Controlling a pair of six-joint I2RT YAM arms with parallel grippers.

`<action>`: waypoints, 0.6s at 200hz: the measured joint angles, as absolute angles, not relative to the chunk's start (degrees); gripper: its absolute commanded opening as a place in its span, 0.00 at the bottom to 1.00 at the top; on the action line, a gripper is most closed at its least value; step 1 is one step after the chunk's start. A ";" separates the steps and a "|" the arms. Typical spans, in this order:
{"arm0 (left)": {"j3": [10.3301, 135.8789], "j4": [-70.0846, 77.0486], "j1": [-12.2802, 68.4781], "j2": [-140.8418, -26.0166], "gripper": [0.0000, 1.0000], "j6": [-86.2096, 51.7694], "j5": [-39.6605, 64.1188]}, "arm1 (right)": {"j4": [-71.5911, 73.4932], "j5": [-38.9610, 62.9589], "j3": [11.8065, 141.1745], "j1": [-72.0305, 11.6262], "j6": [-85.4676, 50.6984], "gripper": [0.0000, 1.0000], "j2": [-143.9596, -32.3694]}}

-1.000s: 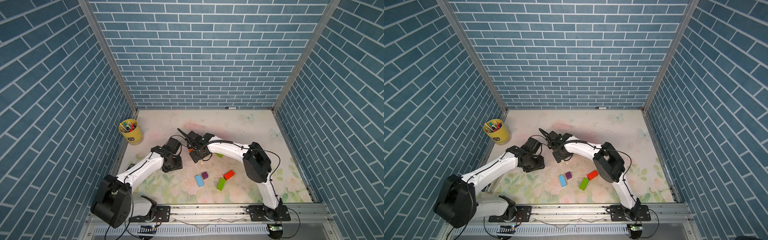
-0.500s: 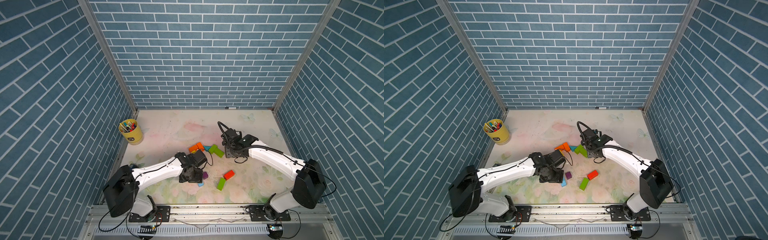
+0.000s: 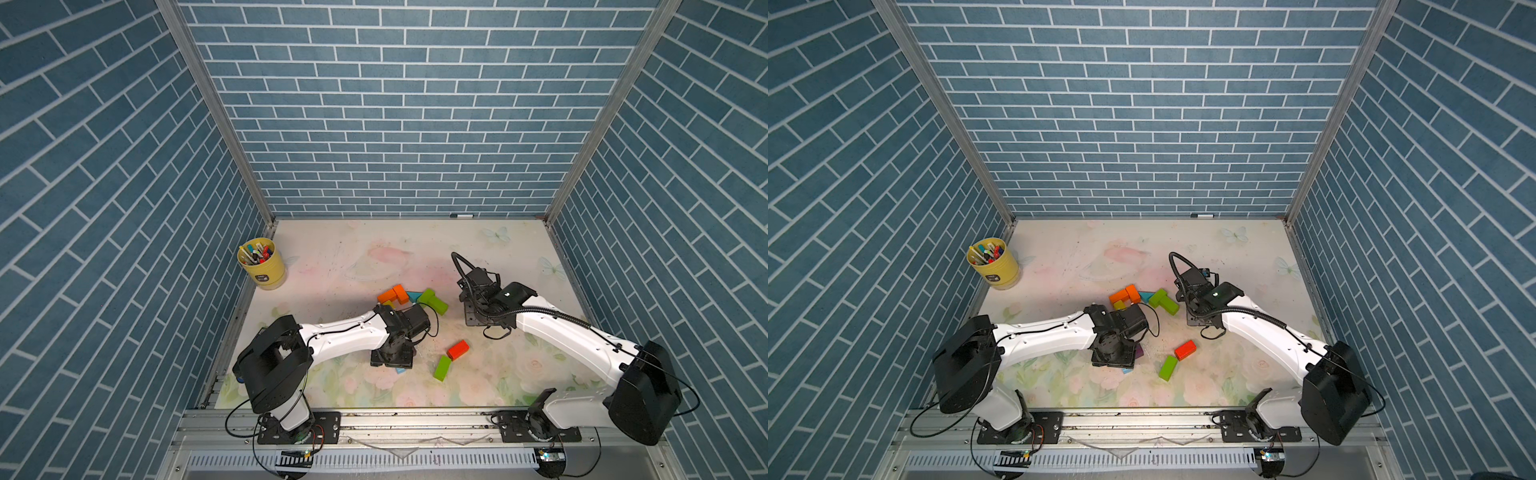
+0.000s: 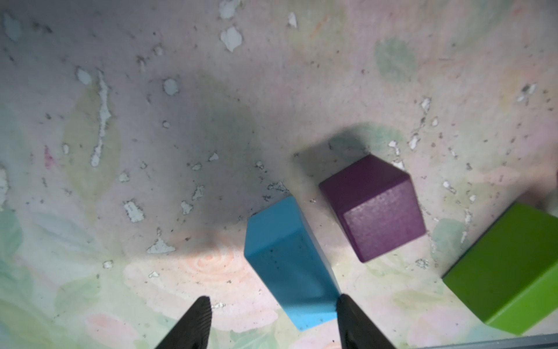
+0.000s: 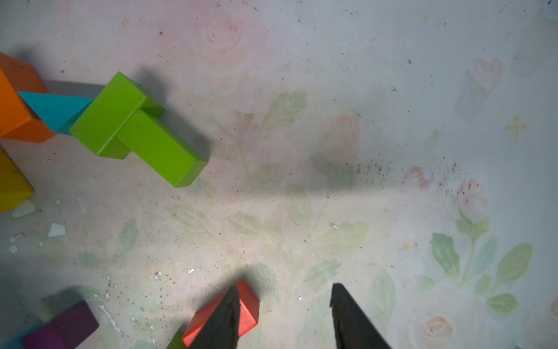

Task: Assemble a heart with building blocks
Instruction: Pick up the building block from the center of the board.

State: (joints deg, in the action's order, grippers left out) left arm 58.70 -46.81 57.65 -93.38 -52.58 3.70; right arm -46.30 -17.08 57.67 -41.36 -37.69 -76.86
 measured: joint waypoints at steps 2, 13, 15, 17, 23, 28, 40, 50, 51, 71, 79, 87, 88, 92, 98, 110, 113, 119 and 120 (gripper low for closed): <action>58.70 -46.81 57.65 -93.41 0.61 -52.60 3.66 | -46.28 -17.08 57.67 -41.32 -37.65 0.46 -76.86; 59.05 -47.00 57.65 -93.65 0.58 -52.36 3.31 | -46.24 -16.91 57.65 -41.17 -37.67 0.45 -76.84; 59.20 -47.09 57.65 -93.80 0.58 -52.25 3.25 | -46.24 -16.88 57.65 -41.17 -37.67 0.45 -76.84; 59.31 -47.13 57.65 -93.86 0.58 -52.29 3.20 | -46.24 -16.88 57.65 -41.17 -37.69 0.45 -76.84; 59.83 -47.42 57.65 -94.32 0.58 -52.03 3.14 | -46.24 -16.82 57.65 -41.12 -37.67 0.45 -76.84; 60.20 -47.59 57.65 -94.65 0.58 -51.79 3.03 | -46.22 -16.75 57.65 -41.12 -37.67 0.45 -76.84; 61.19 -47.62 57.67 -95.55 0.58 -51.37 2.68 | -46.22 -16.64 57.65 -41.12 -37.67 0.44 -76.86; 61.91 -47.44 57.65 -96.31 0.60 -50.85 2.42 | -46.22 -16.45 57.65 -41.10 -37.67 0.44 -76.86; 62.00 -47.44 57.65 -96.42 0.60 -50.85 2.35 | -46.19 -16.43 57.65 -41.10 -37.69 0.44 -76.86; 62.35 -47.62 57.65 -97.93 0.65 -50.15 1.78 | -46.06 -15.92 57.65 -41.08 -37.69 0.44 -76.86; 62.35 -47.77 57.65 -98.17 0.67 -50.11 1.65 | -46.00 -15.73 57.65 -41.08 -37.67 0.44 -76.86; 62.35 -47.90 57.63 -98.15 0.68 -50.04 1.52 | -45.95 -15.55 57.65 -41.08 -37.69 0.44 -76.88; 62.37 -47.92 57.65 -98.15 0.68 -50.02 1.50 | -45.95 -15.55 57.65 -41.08 -37.69 0.44 -76.88; 62.46 -48.05 57.63 -98.13 0.68 -49.93 1.48 | -45.93 -15.51 57.65 -41.08 -37.69 0.44 -76.88; 62.57 -48.18 57.65 -98.13 0.68 -49.93 1.43 | -45.93 -15.38 57.67 -41.08 -37.69 0.44 -76.93; 62.72 -48.36 57.65 -98.13 0.67 -49.93 1.34 | -45.87 -15.27 57.69 -41.08 -37.69 0.42 -77.03; 62.76 -48.40 57.63 -98.13 0.67 -49.93 1.32 | -45.87 -15.25 57.69 -41.08 -37.69 0.42 -77.03; 62.76 -48.45 57.65 -98.13 0.64 -49.95 1.32 | -45.87 -15.20 57.69 -41.08 -37.71 0.41 -77.08; 62.76 -48.49 57.65 -98.13 0.64 -49.95 1.32 | -45.87 -15.20 57.69 -41.08 -37.69 0.41 -77.10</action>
State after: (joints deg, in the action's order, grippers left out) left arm 62.76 -48.49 57.65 -98.13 -49.95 1.32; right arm -45.87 -15.20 57.69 -41.08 -37.69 -77.10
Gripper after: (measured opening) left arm 0.670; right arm 0.424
